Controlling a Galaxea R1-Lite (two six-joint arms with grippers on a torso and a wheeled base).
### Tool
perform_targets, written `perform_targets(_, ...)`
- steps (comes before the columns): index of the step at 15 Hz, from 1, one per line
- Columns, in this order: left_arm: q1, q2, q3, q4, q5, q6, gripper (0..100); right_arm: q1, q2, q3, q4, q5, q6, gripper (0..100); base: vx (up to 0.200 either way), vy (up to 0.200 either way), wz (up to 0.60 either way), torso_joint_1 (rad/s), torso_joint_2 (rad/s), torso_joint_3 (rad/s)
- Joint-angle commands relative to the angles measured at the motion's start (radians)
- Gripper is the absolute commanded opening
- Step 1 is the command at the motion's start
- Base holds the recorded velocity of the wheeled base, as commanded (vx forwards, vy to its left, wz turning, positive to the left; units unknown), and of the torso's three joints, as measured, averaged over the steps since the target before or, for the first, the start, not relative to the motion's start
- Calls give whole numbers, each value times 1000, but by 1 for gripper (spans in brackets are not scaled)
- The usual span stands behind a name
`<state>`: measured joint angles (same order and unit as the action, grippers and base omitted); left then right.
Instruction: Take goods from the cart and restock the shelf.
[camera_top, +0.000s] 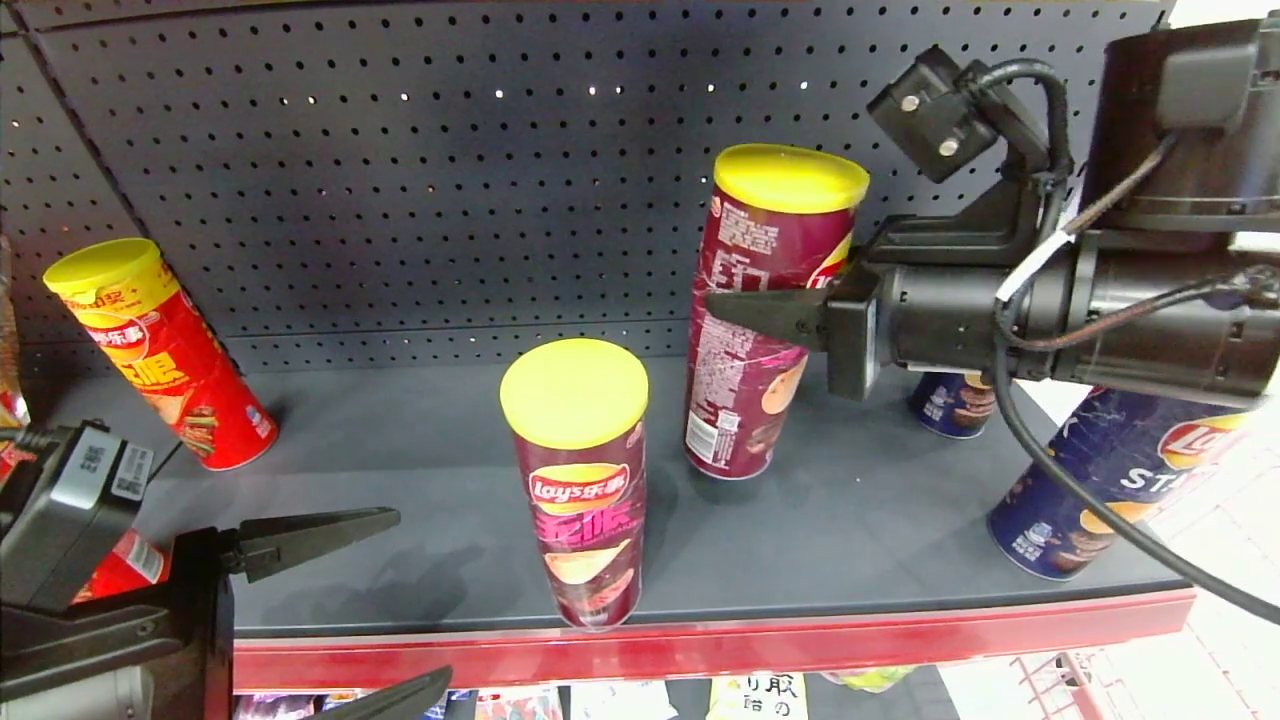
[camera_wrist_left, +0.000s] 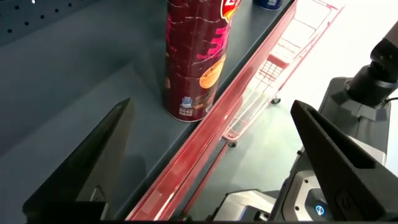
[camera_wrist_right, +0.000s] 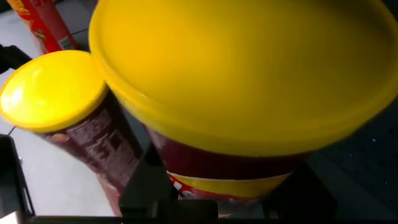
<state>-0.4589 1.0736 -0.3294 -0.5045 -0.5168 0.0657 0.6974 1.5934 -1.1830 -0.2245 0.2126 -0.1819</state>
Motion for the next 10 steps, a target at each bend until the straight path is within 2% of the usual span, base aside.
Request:
perform_targets(1, 0, 3, -4, -2, 0, 0, 100, -1, 66, -47, 1, -1, -11, 0, 0, 0, 0, 0, 0, 0)
perform_targets(8, 2, 2, -8, -2, 4, -1, 100, -1, 195, -144, -1, 7, -44, 0, 0, 0, 0, 0, 0, 0)
perform_targets(10, 2, 2, 1, 0, 14, -11, 100, 1, 250, -190, -32, 7, -45, 0, 0, 0, 0, 0, 0, 0)
